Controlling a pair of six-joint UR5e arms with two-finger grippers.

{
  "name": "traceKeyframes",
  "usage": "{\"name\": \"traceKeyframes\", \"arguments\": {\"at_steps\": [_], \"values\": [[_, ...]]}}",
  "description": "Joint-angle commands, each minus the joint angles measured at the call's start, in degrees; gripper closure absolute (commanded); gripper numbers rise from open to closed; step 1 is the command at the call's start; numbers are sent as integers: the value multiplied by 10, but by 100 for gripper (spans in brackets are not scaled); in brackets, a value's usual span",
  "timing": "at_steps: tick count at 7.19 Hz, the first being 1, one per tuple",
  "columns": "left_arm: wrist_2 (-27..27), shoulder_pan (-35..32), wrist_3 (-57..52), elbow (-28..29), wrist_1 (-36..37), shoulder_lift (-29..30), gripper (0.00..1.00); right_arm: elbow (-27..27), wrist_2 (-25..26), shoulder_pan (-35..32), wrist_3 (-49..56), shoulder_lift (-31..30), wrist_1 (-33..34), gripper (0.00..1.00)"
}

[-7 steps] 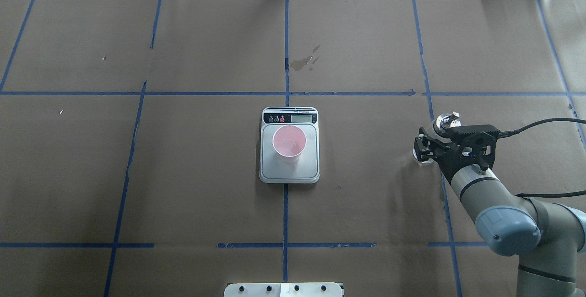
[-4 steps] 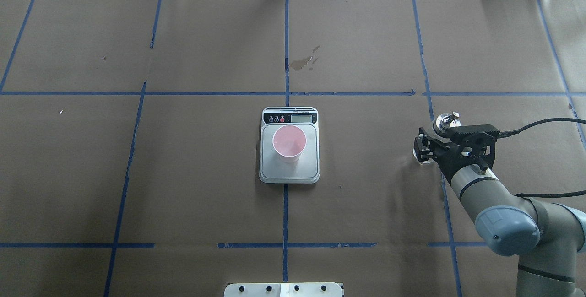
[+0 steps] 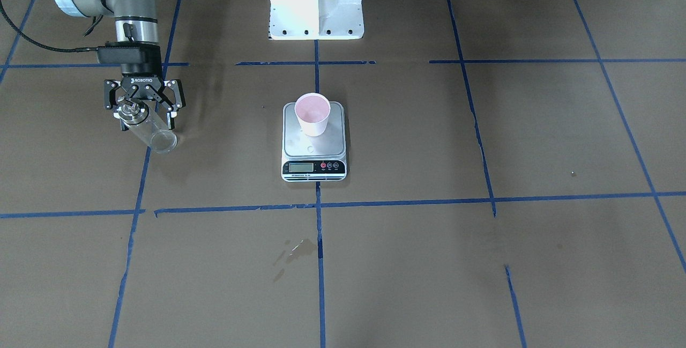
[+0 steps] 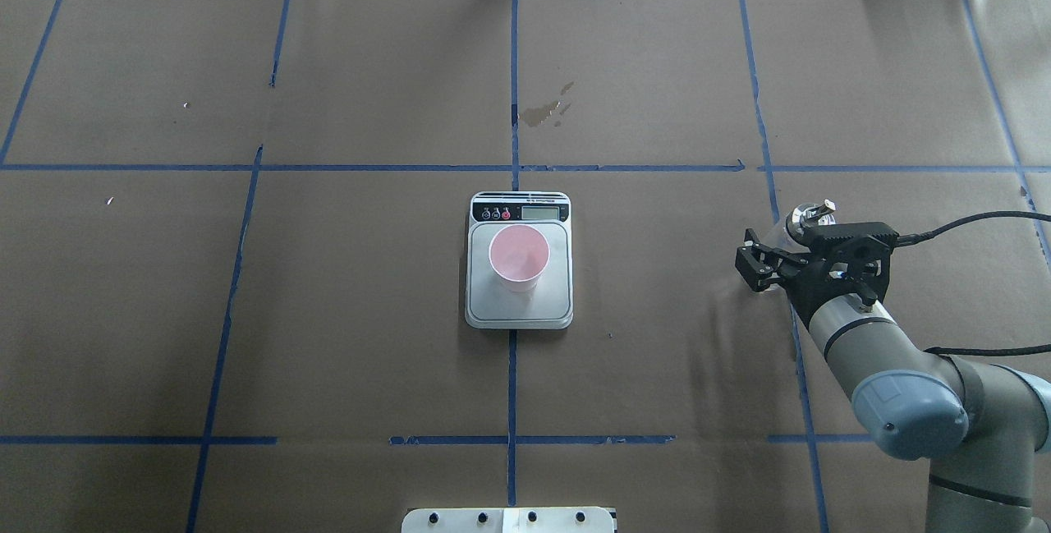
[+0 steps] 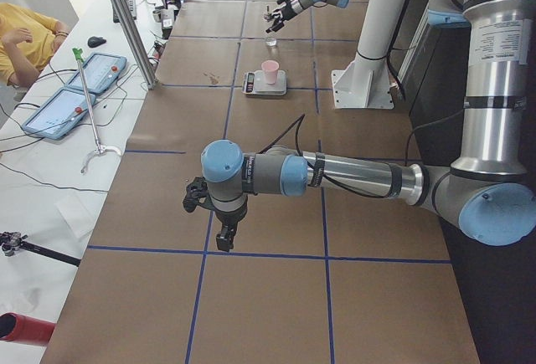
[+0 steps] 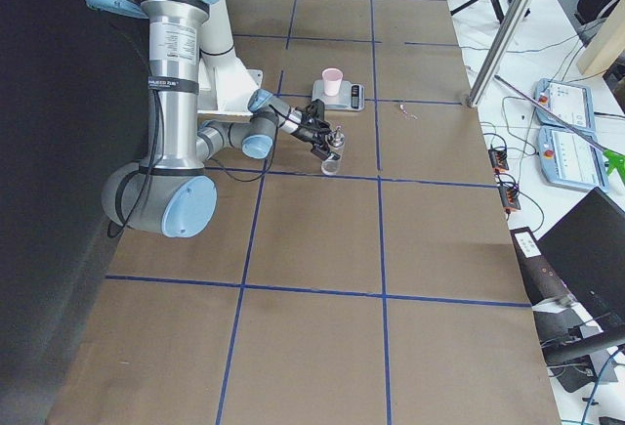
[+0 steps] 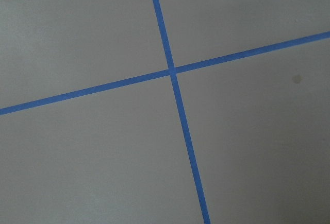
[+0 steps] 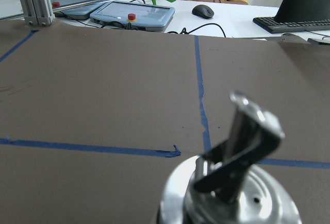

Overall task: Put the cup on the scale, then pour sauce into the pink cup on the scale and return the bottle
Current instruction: 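Lower the bottle onto the table with the right gripper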

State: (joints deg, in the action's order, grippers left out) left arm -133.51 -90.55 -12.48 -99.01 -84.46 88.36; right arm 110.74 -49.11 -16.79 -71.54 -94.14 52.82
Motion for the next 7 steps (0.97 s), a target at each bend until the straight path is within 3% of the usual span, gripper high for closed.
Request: {"name": "traceKeyframes", "arguments": {"at_steps": [1, 4, 7], "values": [[0, 0, 0, 0, 0, 1, 0, 2, 2, 0, -1, -8, -1, 0], [-1, 0, 0, -1, 0, 1, 0, 2, 9, 13, -3, -45, -44, 0], [-1, 0, 0, -1, 0, 1, 0, 6, 32, 36, -4, -44, -45, 0]]}}
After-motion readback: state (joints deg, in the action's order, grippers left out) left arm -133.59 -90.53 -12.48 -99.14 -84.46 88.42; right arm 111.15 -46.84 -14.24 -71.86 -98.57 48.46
